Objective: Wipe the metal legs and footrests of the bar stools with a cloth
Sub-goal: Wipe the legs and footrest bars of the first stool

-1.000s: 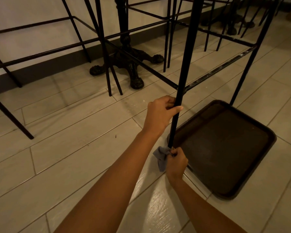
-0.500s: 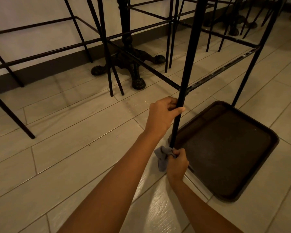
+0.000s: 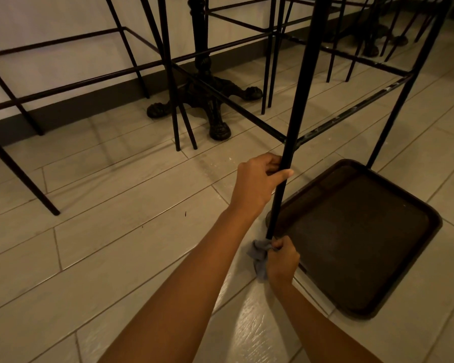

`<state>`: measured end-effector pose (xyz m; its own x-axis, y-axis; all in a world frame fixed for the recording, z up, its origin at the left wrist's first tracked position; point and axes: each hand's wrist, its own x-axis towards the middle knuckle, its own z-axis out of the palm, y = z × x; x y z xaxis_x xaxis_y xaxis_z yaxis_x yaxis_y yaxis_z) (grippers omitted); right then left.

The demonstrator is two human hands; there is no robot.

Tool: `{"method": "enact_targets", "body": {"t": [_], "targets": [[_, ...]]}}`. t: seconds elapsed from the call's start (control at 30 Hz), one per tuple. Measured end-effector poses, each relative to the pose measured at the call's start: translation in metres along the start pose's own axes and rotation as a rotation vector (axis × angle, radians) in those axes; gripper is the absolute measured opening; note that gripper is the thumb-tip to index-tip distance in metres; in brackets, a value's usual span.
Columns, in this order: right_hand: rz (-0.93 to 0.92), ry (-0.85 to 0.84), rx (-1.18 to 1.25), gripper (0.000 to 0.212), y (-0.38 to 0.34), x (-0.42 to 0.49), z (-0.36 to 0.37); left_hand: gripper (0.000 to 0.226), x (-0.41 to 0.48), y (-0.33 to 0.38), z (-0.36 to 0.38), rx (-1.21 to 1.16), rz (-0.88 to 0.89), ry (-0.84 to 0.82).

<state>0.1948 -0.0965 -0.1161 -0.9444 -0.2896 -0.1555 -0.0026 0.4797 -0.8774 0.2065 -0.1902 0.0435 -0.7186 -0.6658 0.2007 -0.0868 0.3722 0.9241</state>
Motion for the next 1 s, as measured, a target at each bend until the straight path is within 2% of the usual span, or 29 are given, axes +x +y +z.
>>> {"method": "enact_targets", "body": {"t": [0.13,0.27,0.43,0.53,0.6,0.67,0.73,0.87,1.0], "targets": [[0.001,-0.003,0.014,0.029,0.003,-0.002,0.008,0.029,0.000,0.001,0.001,-0.003,-0.007,0.005],[-0.002,-0.082,-0.144,0.002,0.008,0.006,0.013,0.029,0.000,0.000,0.001,-0.006,-0.008,0.005],[-0.068,-0.122,-0.272,0.010,0.007,0.009,0.008,0.030,0.001,-0.001,0.000,-0.006,-0.007,0.004],[-0.023,-0.098,-0.246,0.012,0.006,0.008,0.001,0.029,0.001,-0.001,0.001,-0.004,-0.006,0.005],[-0.056,-0.096,-0.248,0.007,0.008,0.007,-0.001,0.029,0.000,-0.001,0.001,0.002,-0.003,0.002],[-0.068,-0.085,-0.170,0.006,0.010,0.001,0.001,0.029,0.000,-0.002,0.001,-0.001,-0.001,0.004],[-0.049,-0.055,-0.039,0.016,0.006,-0.005,0.004,0.029,0.000,-0.003,0.001,0.002,0.008,0.005],[0.047,-0.026,0.079,0.018,0.000,-0.003,0.010,0.029,0.001,-0.003,0.001,0.000,0.013,0.007],[-0.024,-0.066,-0.095,0.017,0.004,0.003,0.007,0.029,0.002,-0.004,0.002,0.006,0.011,0.009]]}}
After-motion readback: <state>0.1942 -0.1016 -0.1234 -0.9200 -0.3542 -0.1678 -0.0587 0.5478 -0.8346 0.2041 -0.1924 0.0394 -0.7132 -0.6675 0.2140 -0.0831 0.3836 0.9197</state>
